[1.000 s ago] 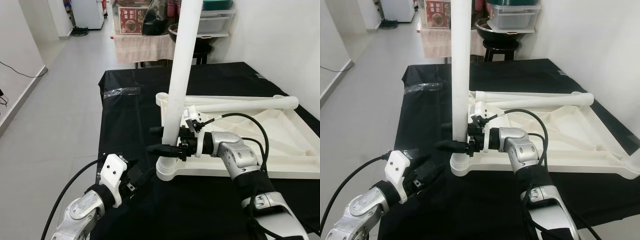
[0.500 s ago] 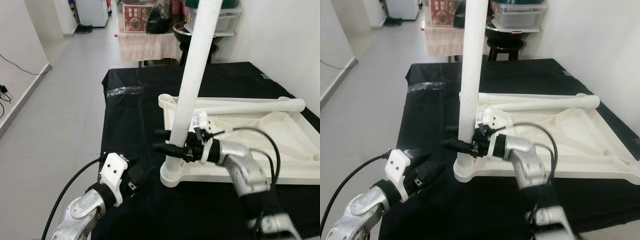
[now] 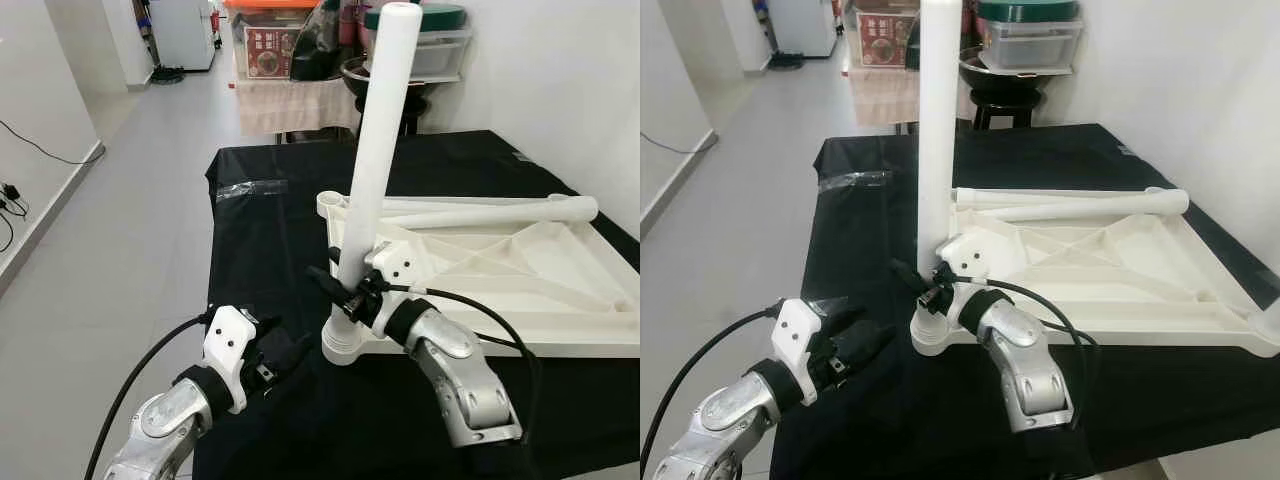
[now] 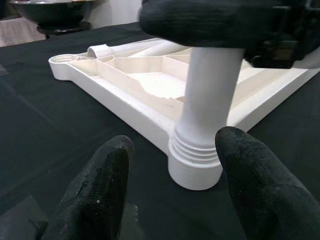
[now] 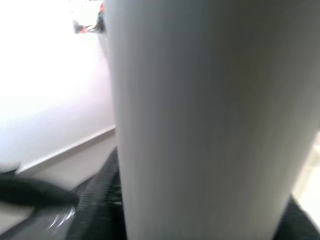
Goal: Building children table
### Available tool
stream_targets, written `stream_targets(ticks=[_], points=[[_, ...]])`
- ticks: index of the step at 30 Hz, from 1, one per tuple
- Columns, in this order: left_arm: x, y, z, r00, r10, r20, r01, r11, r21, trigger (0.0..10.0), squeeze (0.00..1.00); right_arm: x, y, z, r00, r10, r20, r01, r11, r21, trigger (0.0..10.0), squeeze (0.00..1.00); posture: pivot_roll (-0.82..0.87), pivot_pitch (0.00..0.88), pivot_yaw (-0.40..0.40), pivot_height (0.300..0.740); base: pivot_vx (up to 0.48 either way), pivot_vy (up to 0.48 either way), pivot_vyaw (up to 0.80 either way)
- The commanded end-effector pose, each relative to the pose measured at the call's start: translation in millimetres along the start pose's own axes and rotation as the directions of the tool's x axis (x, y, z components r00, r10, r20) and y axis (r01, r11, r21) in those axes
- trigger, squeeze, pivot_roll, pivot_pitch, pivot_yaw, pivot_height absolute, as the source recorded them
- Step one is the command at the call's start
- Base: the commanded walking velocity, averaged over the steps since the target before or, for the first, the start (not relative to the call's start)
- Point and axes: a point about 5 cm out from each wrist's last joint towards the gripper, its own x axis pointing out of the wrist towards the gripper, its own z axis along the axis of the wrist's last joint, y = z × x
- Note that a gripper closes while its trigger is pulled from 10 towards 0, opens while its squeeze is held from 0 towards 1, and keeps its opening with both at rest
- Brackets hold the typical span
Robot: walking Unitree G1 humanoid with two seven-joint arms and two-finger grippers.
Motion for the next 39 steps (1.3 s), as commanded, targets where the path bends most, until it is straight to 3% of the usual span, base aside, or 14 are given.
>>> stream_targets(ticks=[1,2,5,6,7,10,20,21,22,23,29,35,36,39], points=[[-0.6,2.4,-4,1.0,0.009,-0.02,-0.009,1.0,-0.008,10.0,0.0,-4.2,1.8,-13,0.995,0.085,-0.048,-0.08,0.992,0.096,10.0,0.91,-0.02,0.074,-0.039,0.74,0.0,0.0,0.0],[-0.4,2.1,-4,1.0,0.008,-0.021,-0.008,1.0,-0.009,10.0,0.0,-4.3,6.4,-7,0.983,0.18,-0.028,-0.177,0.979,0.105,10.0,1.0,-0.01,0.074,-0.039,0.74,0.0,0.0,0.0],[-0.5,1.8,-4,1.0,0.007,-0.022,-0.007,1.0,-0.009,10.0,0.0,-4.4,10.0,-1,0.962,0.272,-0.015,-0.269,0.958,0.098,10.0,1.0,-0.01,0.073,-0.04,0.74,0.0,0.0,0.0],[-0.6,1.6,-4,1.0,0.005,-0.023,-0.006,1.0,-0.01,10.0,0.0,-4.3,12.2,5,0.928,0.371,-0.003,-0.37,0.925,0.091,10.0,0.6,-0.01,0.073,-0.037,0.74,0.0,0.0,0.0],[-0.7,1.4,-4,1.0,0.004,-0.024,-0.004,1.0,-0.011,10.0,0.0,-3.5,10.2,10,0.888,0.459,0.0,-0.458,0.886,0.075,10.0,0.0,-0.01,0.072,-0.036,0.74,0.0,0.0,0.0],[-0.9,1.0,-4,1.0,0.003,-0.023,-0.003,1.0,-0.011,10.0,0.0,-2.4,3.3,18,0.803,0.595,-0.011,-0.594,0.803,0.052,10.0,0.0,0.0,0.072,-0.041,0.74,0.0,0.0,0.0],[-2.2,-0.6,-4,1.0,0.004,-0.027,-0.004,1.0,-0.014,10.0,0.0,12.1,-25.0,29,0.725,0.685,-0.071,-0.678,0.728,0.096,10.0,0.0,0.02,0.069,-0.041,0.74,0.0,0.0,0.0],[-2.0,-1.1,-4,1.0,0.003,-0.028,-0.003,1.0,-0.016,10.0,0.0,14.3,-28.0,30,0.722,0.688,-0.073,-0.68,0.726,0.104,4.7,0.0,0.02,0.07,-0.042,0.74,0.0,0.0,0.0],[-2.0,-1.1,-4,1.0,0.003,-0.028,-0.003,1.0,-0.016,10.0,0.0,14.3,-28.0,30,0.722,0.688,-0.073,-0.68,0.726,0.104,4.7,0.0,0.02,0.07,-0.042,0.74,0.0,0.0,0.0],[-2.2,-1.5,-5,1.0,0.002,-0.029,-0.003,1.0,-0.016,10.0,0.0,14.8,-28.5,30,0.722,0.687,-0.075,-0.68,0.726,0.104,0.1,0.0,0.02,0.068,-0.041,0.74,0.0,0.0,0.0],[-2.5,-2.7,-5,1.0,0.001,-0.031,-0.001,1.0,-0.017,10.0,0.0,10.5,-30.4,28,0.729,0.681,-0.065,-0.674,0.731,0.105,0.0,0.0,0.02,0.068,-0.037,0.74,0.0,0.0,0.0],[-3.0,-3.0,-5,0.999,-0.003,-0.033,0.003,1.0,-0.02,10.0,0.0,-5.4,-33.1,19,0.78,0.625,-0.045,-0.618,0.779,0.104,0.0,0.0,0.01,0.076,-0.03,0.74,0.0,0.0,0.0],[-3.9,-2.7,-5,0.999,-0.006,-0.034,0.005,1.0,-0.019,10.0,0.0,-11.1,-30.1,12,0.845,0.53,-0.073,-0.524,0.848,0.084,0.0,0.0,0.01,0.077,-0.039,0.74,0.0,0.0,0.0],[-4.3,-2.6,-5,0.999,-0.007,-0.035,0.006,1.0,-0.018,10.0,0.0,-13.0,-28.5,9,0.872,0.483,-0.081,-0.477,0.875,0.078,0.0,0.0,0.01,0.077,-0.039,0.74,0.0,0.0,0.0]])
